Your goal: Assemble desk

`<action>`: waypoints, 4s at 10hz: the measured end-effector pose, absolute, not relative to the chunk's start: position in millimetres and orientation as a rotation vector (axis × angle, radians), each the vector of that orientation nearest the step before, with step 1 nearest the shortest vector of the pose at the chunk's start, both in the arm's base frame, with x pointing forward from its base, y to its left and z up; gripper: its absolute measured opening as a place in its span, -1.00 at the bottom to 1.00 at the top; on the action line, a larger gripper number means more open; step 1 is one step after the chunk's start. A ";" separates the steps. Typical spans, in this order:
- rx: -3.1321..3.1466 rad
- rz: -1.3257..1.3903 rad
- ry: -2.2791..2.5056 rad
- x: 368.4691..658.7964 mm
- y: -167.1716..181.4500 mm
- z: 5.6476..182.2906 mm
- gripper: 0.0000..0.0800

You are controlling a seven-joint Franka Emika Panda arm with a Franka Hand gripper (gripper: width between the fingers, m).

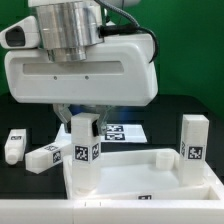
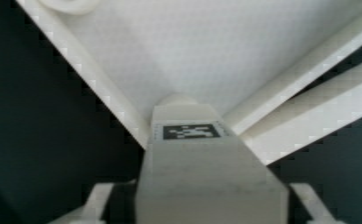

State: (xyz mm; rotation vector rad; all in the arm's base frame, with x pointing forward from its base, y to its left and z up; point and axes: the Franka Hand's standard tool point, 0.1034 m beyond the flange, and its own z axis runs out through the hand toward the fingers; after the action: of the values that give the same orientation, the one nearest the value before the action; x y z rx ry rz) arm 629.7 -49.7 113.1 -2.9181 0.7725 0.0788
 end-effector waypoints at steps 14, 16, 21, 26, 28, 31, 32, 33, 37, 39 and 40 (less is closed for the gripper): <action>-2.787 0.028 1.082 635.9 -49.0 113.0 0.59; -2.857 0.011 0.881 635.9 -49.3 113.0 0.62; -3.012 -0.066 0.270 635.9 -55.5 112.0 0.60; -2.828 -0.014 1.100 635.8 -54.6 110.9 -0.29; -2.498 -0.004 1.679 633.9 -57.3 108.5 -0.29; -2.256 0.030 1.973 633.2 -61.0 107.8 -0.29; -2.240 0.032 1.991 633.2 -61.0 107.8 -0.29; -2.256 0.029 1.974 633.2 -61.2 107.8 -0.27; -2.739 -0.031 1.241 633.6 -51.2 109.6 0.52; -2.830 -0.035 1.045 631.9 -52.6 109.5 0.59; -2.863 -0.041 0.955 631.8 -53.0 109.3 0.62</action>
Offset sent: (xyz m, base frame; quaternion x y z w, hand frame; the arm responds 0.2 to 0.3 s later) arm -0.0049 -0.0016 -0.0016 -0.0011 0.0169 0.5593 0.8288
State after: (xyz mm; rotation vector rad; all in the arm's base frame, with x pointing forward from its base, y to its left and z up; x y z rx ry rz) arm 631.8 -53.0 109.3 -2.8632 0.9547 -0.0407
